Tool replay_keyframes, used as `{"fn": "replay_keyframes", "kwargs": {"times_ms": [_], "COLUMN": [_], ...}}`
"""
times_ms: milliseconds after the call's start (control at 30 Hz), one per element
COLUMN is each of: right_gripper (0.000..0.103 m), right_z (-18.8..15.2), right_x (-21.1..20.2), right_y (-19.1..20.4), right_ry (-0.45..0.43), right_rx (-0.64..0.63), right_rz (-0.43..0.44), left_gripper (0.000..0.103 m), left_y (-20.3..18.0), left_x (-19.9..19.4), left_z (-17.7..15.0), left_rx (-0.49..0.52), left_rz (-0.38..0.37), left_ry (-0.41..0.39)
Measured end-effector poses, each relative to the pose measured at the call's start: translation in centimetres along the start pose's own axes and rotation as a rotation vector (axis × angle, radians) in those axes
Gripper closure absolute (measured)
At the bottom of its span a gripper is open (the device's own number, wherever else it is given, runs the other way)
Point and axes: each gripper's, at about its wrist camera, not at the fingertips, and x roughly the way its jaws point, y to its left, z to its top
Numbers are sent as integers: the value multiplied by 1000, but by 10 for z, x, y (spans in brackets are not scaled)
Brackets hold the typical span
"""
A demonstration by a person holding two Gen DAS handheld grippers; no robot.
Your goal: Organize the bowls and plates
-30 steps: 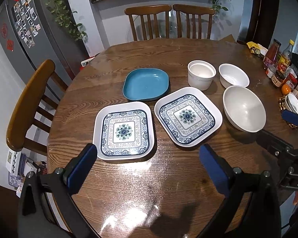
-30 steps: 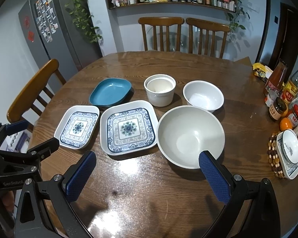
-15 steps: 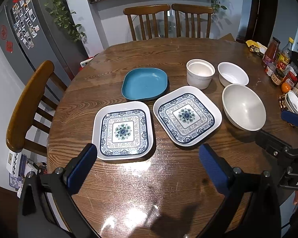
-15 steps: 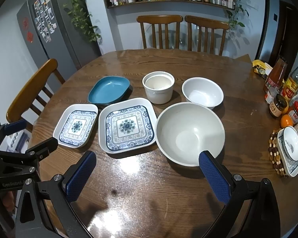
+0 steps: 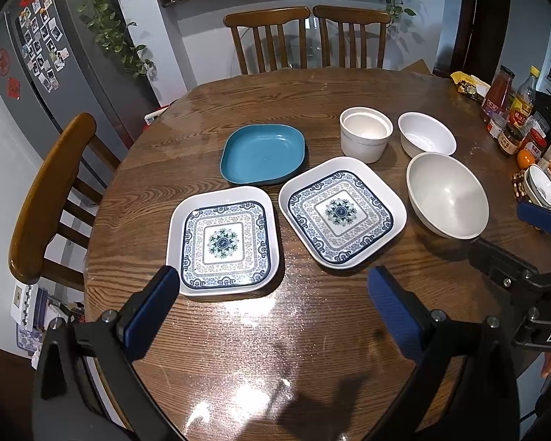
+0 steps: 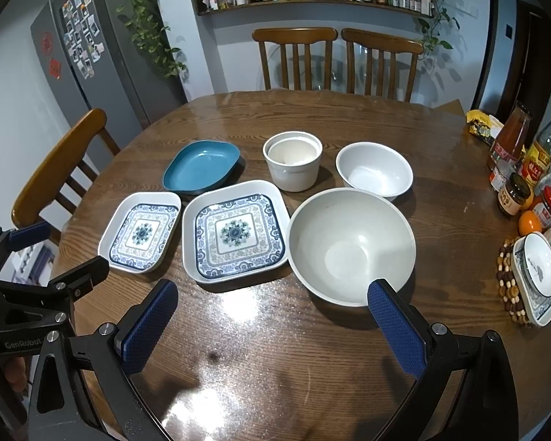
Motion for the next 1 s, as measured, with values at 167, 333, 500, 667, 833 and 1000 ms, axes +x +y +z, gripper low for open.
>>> {"fn": "replay_keyframes", "kwargs": {"times_ms": [167,333,500,667,833,1000], "right_gripper": [0,0,0,0,0,0], "right_z": [0,-1,-5,-7,-9,-9], "right_x": [0,0,6,16,26,42], "right_y": [0,0,2,16,41,67], "right_ry": [0,4,21,52,70,104], "right_rx": [1,2,9,5,-9,15], "right_rz": [-1,-3,-1,12,68,124], "left_gripper": [1,1,1,1,1,1], "left_y": [0,0,10,31,75,116], "left_x": [0,1,11,23,36,52], "left_z": [0,0,-2,-8,-12,-21], "left_rx": [2,0,-25,-65,-176,-245], "left_rz": [0,-6,-8,-17,-33,3], "left_ry": [-1,1,19,56,85,113]}}
